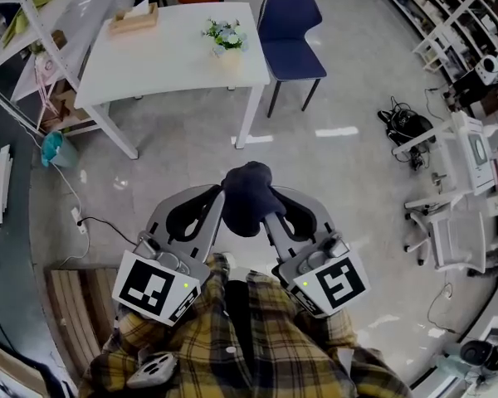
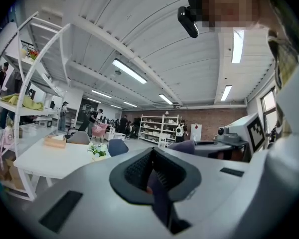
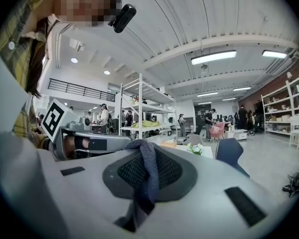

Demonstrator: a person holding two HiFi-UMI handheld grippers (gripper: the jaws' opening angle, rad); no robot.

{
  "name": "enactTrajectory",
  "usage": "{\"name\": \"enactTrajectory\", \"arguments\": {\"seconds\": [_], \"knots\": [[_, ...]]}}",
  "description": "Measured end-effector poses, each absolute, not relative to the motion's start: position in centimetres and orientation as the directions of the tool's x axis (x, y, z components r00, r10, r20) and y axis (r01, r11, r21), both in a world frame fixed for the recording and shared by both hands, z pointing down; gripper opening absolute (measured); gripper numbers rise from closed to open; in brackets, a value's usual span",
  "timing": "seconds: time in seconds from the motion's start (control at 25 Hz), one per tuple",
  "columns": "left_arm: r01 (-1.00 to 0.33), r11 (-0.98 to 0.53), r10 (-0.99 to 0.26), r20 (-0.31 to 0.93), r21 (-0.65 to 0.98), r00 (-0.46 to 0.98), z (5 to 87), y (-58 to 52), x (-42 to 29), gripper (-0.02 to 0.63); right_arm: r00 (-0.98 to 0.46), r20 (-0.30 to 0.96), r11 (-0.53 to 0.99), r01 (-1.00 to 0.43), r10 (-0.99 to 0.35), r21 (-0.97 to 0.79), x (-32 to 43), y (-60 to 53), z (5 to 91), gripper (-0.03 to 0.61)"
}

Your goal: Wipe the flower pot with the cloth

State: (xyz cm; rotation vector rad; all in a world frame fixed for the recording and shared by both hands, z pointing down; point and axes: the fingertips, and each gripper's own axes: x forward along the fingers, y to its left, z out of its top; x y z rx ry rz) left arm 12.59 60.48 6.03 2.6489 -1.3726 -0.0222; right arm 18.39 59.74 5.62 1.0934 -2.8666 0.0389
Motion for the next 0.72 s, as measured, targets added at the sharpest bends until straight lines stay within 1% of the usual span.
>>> {"name": "enactTrajectory", "arguments": {"seconds": [0.12,0.32,0.52,0.72], "knots": [[-0.814,-0.564,-0.815,0.065,0.141,0.576,6.1,60.6,13.1,0.009,-0.741,0.078,0.743,-0.669,-0.667,-0.005,19.1,59.8,5.8,0.017],[-0.812,-0.556,-0.813,0.084,0.178,0.576,7.1,60.1,12.1,0.009,-0.734,0.112,0.736,-0.676,-0.67,-0.022,18.4,59.1,6.6,0.017],[-0.81,-0.561,-0.811,0.08,0.171,0.579,7.9,58.8,13.6,0.009,-0.733,0.115,0.737,-0.675,-0.67,-0.013,19.8,57.9,7.6,0.017],[-0.806,-0.567,-0.807,0.079,0.172,0.585,7.9,54.5,11.1,0.009,-0.719,0.1,0.721,-0.693,-0.688,-0.022,17.7,53.7,7.1,0.015]]}}
